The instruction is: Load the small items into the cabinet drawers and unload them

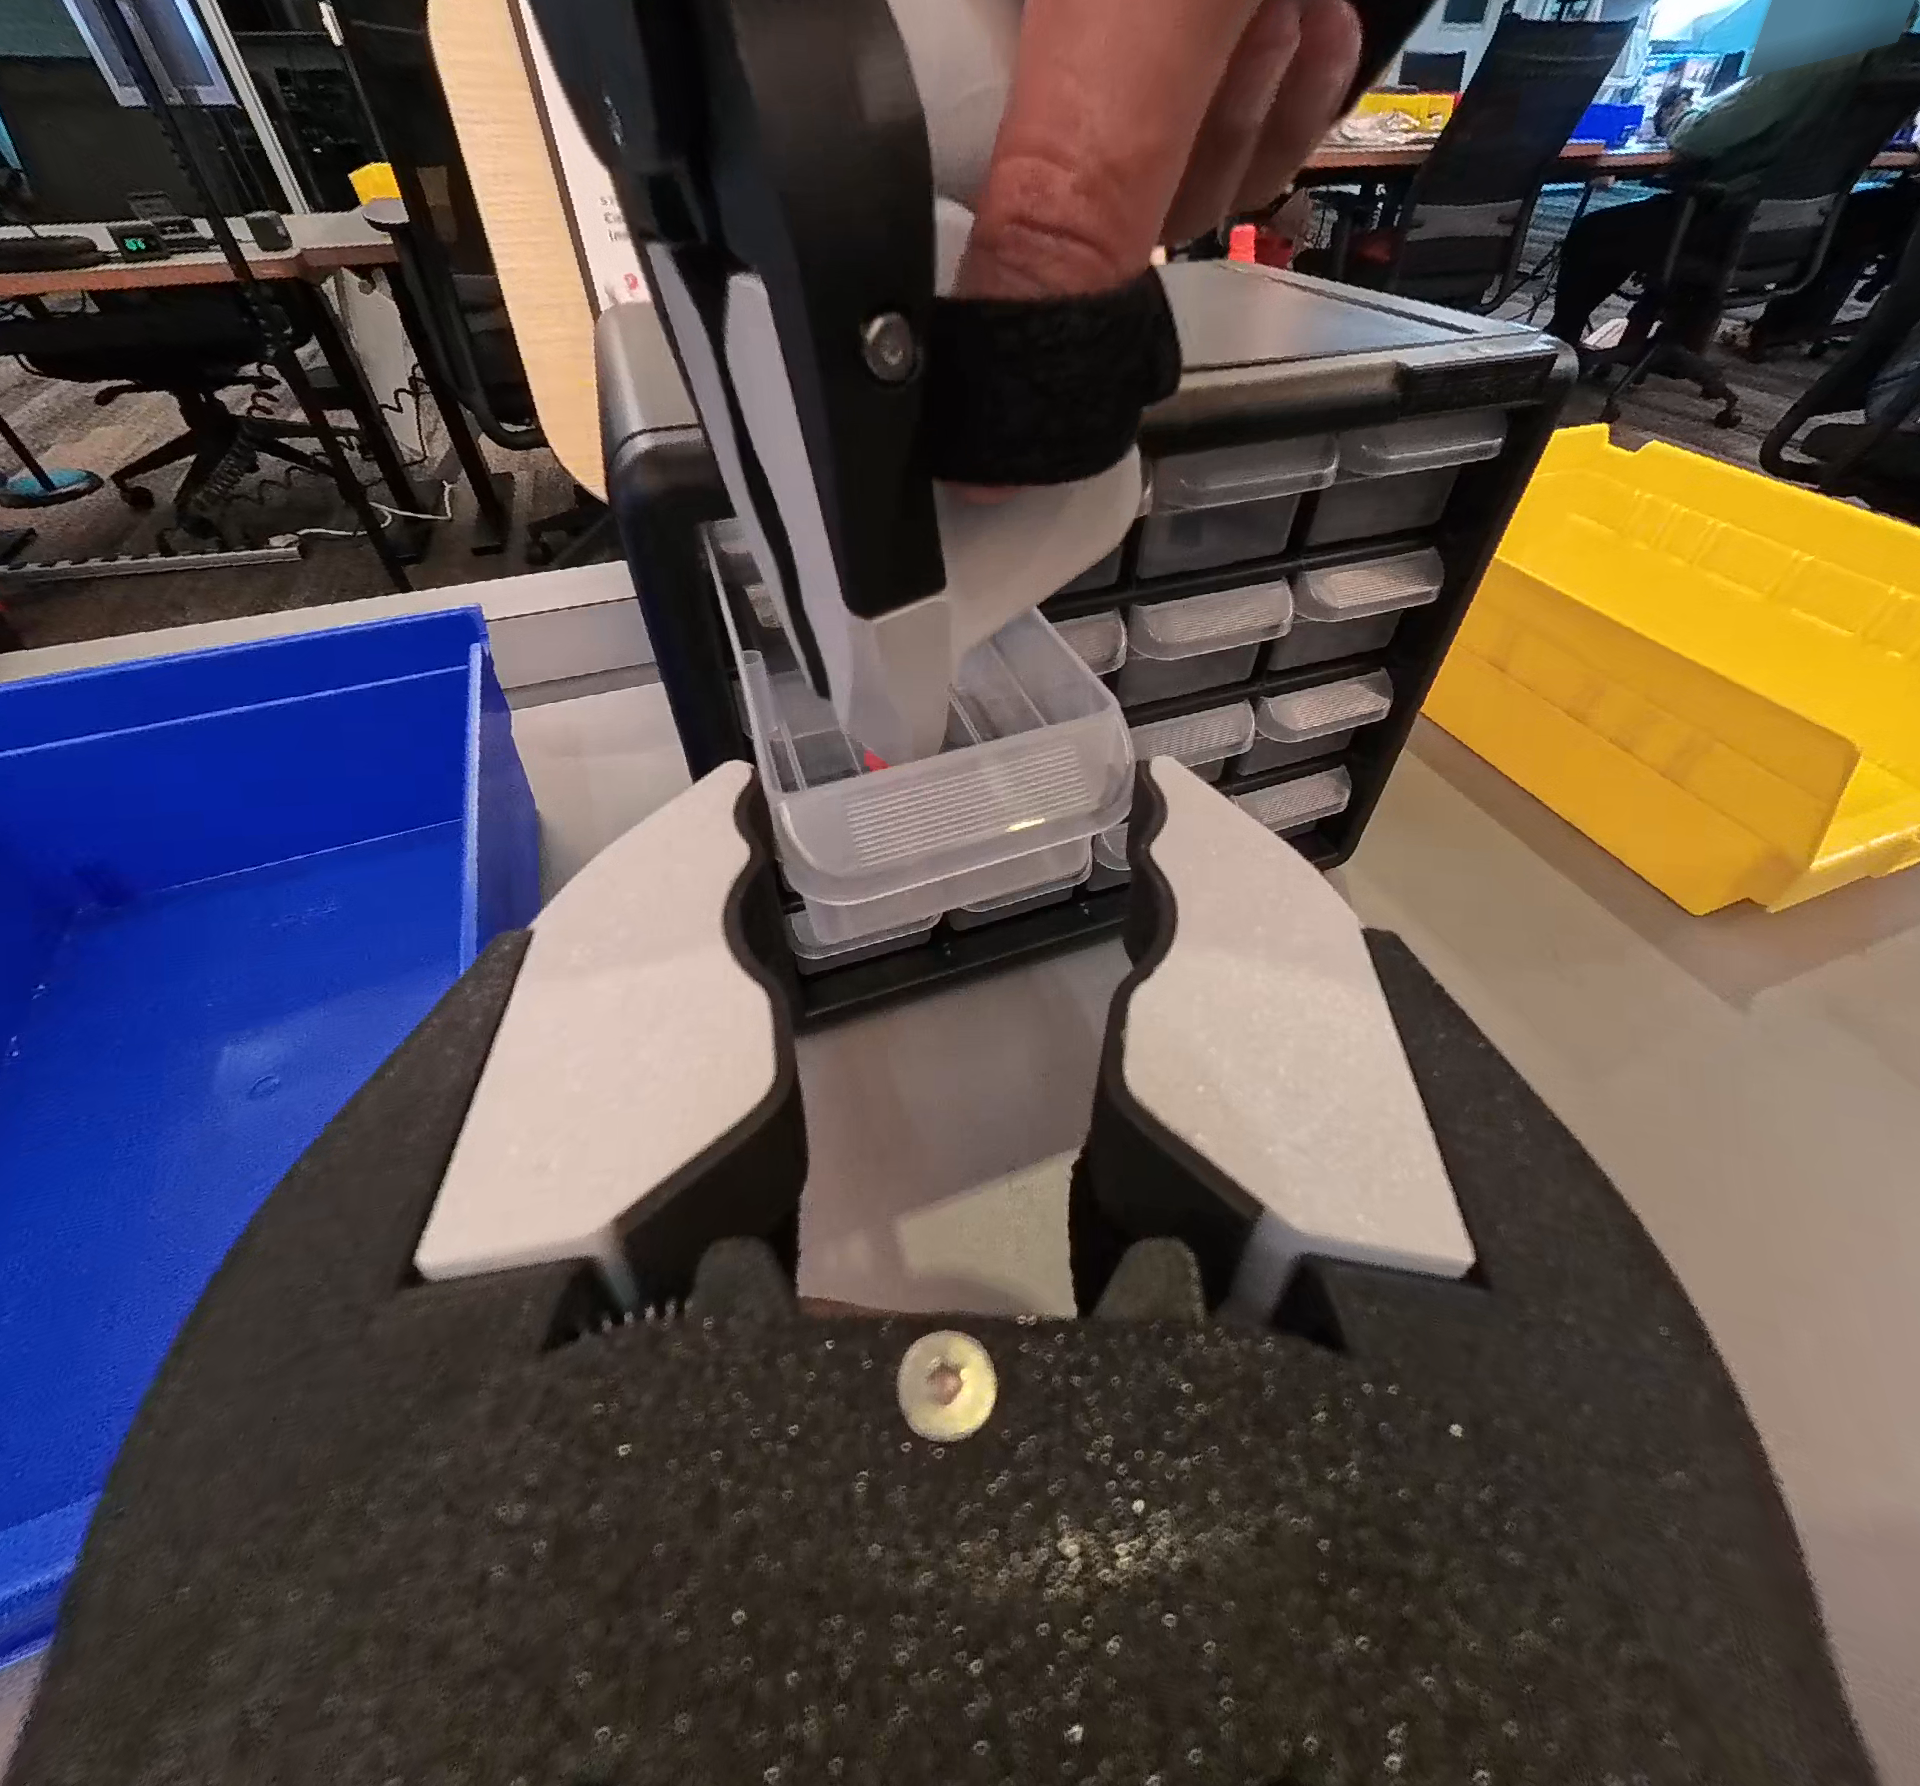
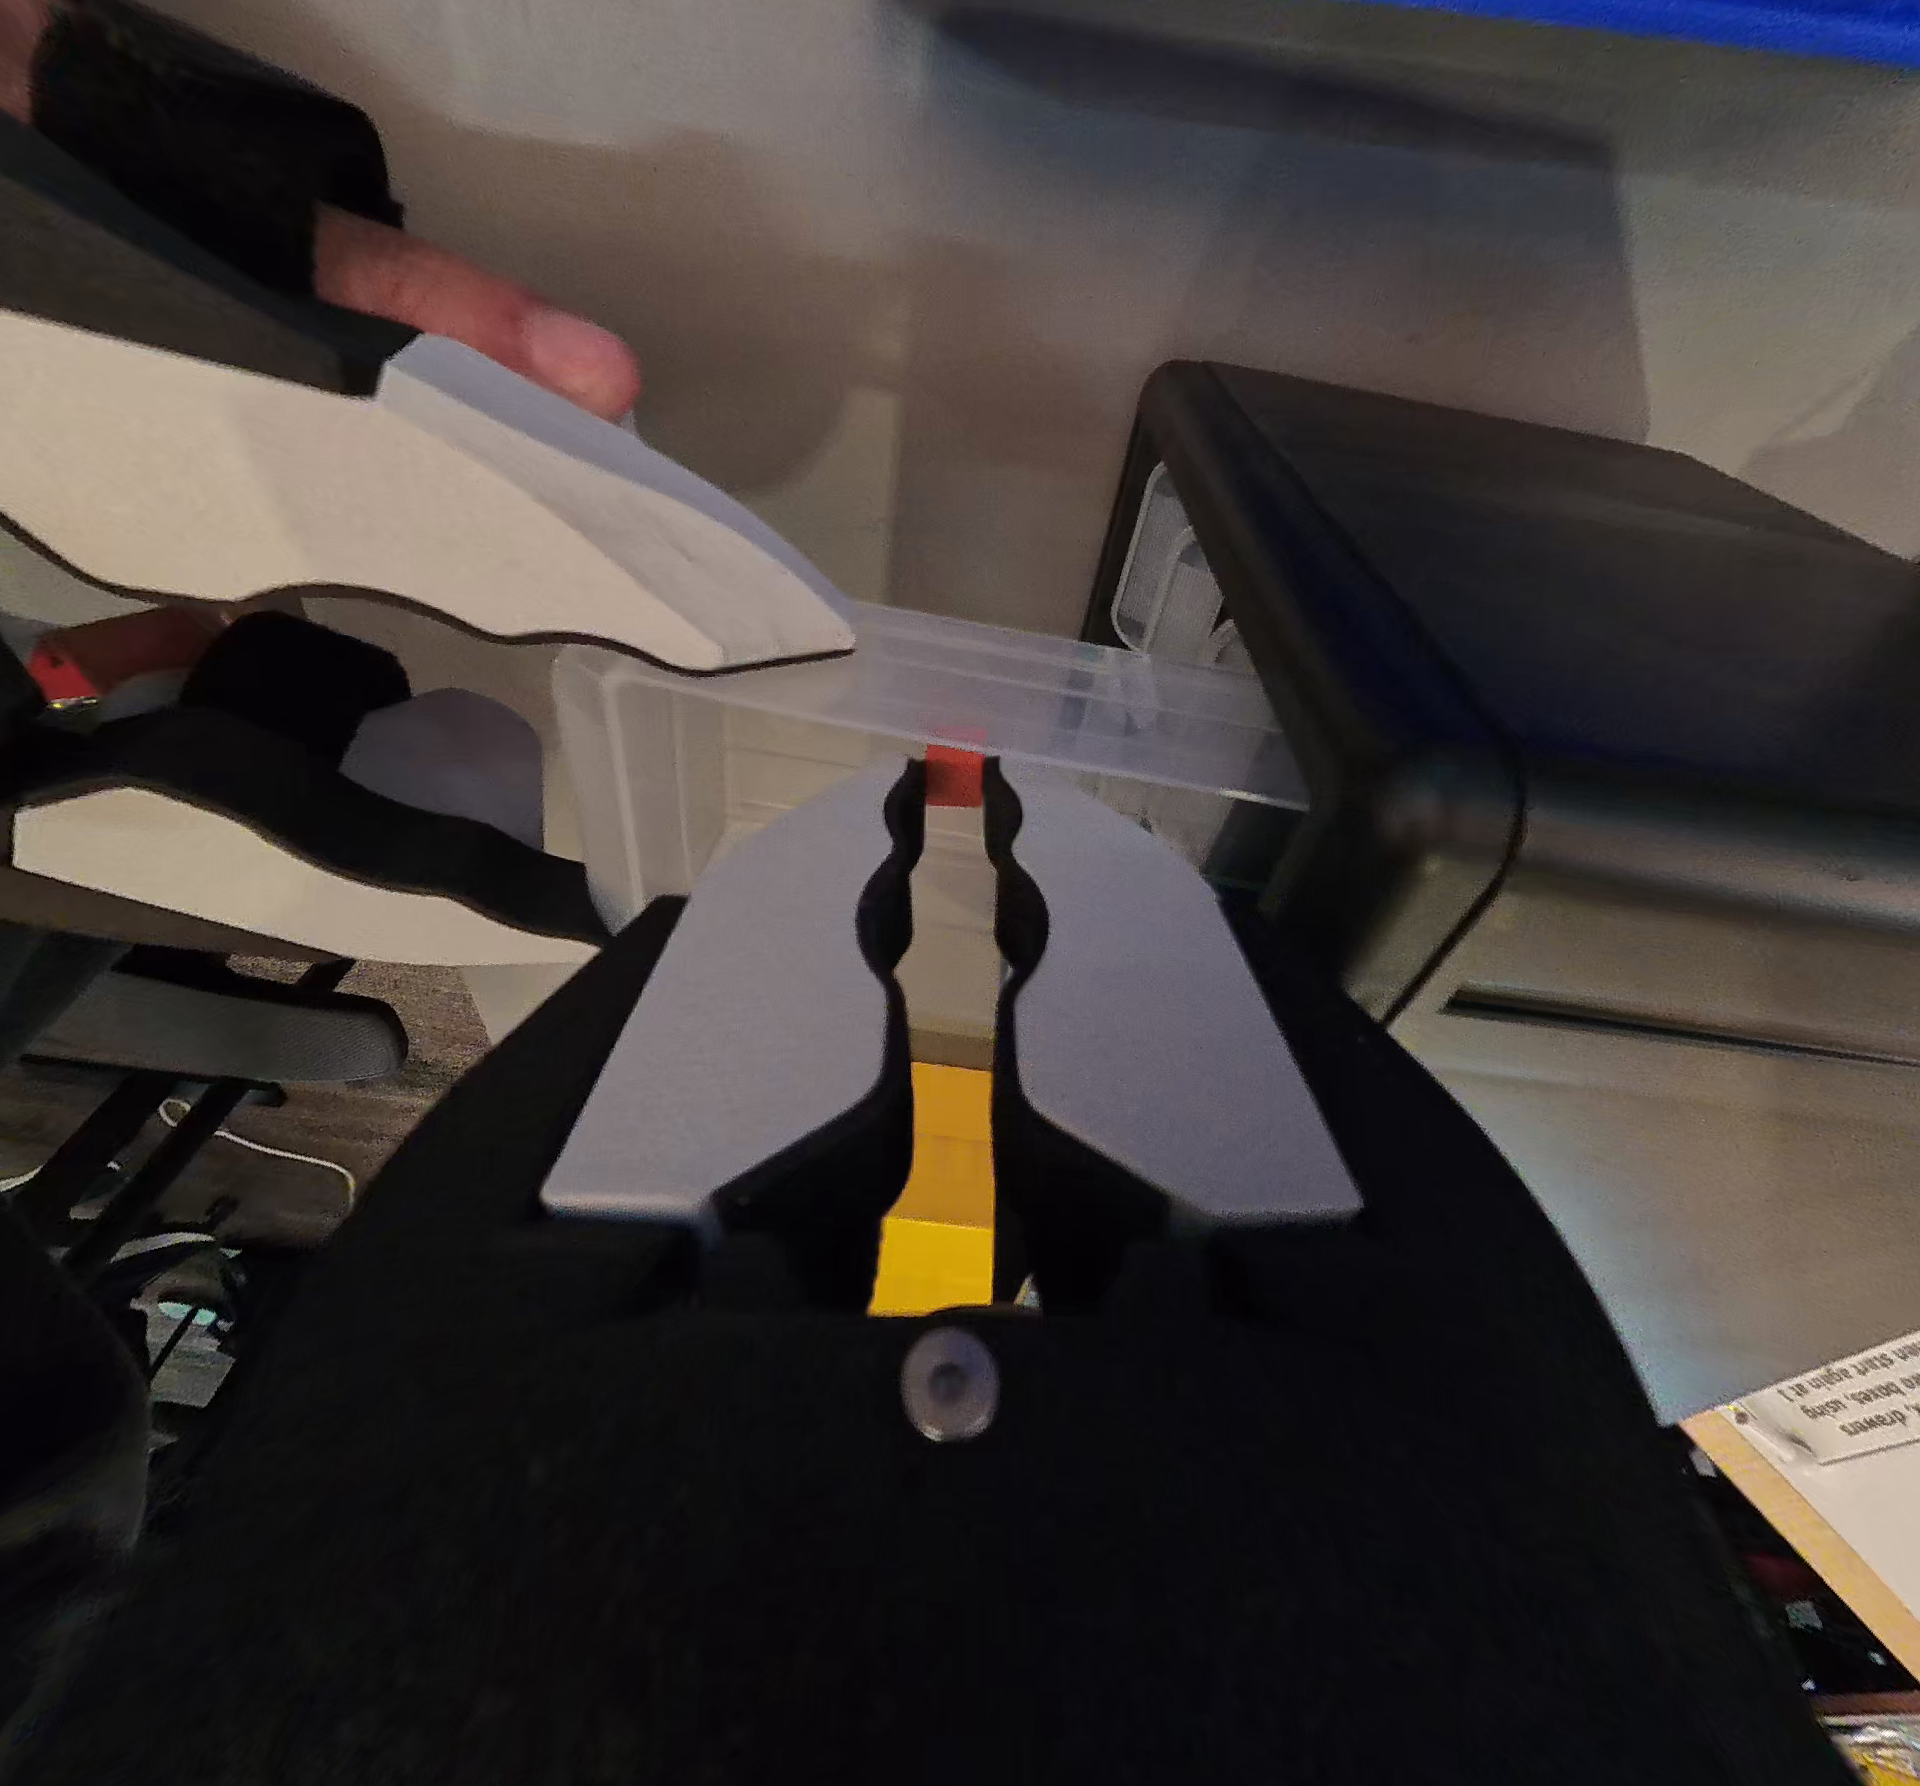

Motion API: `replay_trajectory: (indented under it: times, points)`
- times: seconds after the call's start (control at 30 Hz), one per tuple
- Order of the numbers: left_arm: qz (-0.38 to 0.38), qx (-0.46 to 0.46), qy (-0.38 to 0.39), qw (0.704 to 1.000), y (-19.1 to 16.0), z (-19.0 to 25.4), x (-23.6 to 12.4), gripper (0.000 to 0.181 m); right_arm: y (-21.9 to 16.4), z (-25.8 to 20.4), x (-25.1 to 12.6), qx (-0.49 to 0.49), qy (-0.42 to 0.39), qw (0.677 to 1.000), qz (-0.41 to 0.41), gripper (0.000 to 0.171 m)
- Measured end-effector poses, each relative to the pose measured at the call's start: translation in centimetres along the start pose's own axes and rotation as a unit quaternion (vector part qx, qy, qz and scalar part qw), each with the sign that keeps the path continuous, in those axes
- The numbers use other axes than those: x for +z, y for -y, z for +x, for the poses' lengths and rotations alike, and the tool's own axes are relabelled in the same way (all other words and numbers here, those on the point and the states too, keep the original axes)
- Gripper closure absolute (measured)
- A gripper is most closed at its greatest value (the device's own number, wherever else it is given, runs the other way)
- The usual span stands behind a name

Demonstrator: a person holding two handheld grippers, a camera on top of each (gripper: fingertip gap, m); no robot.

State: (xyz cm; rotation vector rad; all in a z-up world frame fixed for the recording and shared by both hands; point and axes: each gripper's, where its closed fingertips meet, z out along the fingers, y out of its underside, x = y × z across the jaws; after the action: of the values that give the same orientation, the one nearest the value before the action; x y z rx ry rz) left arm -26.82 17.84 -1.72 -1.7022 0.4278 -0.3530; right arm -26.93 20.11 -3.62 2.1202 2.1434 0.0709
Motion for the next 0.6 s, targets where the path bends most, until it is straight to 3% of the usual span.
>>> replay_trajectory:
  times: [0.2,0.37,0.47,0.6]
  points:
    - [-0.001,0.001,0.0,1.0,0.0,0.0,0.0,0.116,0.0,-0.1,-1.0,-0.011,-0.003,1.0,0.023,0.161]
    - [-0.002,0.004,0.001,1.0,-0.1,0.0,0.0,0.116,-0.7,-1.5,-5.4,-0.034,-0.025,0.992,0.115,0.161]
    - [-0.004,0.007,0.001,1.0,-0.1,0.0,0.0,0.116,-3.2,-2.5,-8.6,-0.039,-0.065,0.982,0.173,0.161]
    - [-0.006,0.009,0.002,1.0,-0.1,0.0,0.0,0.116,-9.8,-2.6,-12.1,0.007,-0.128,0.963,0.238,0.161]
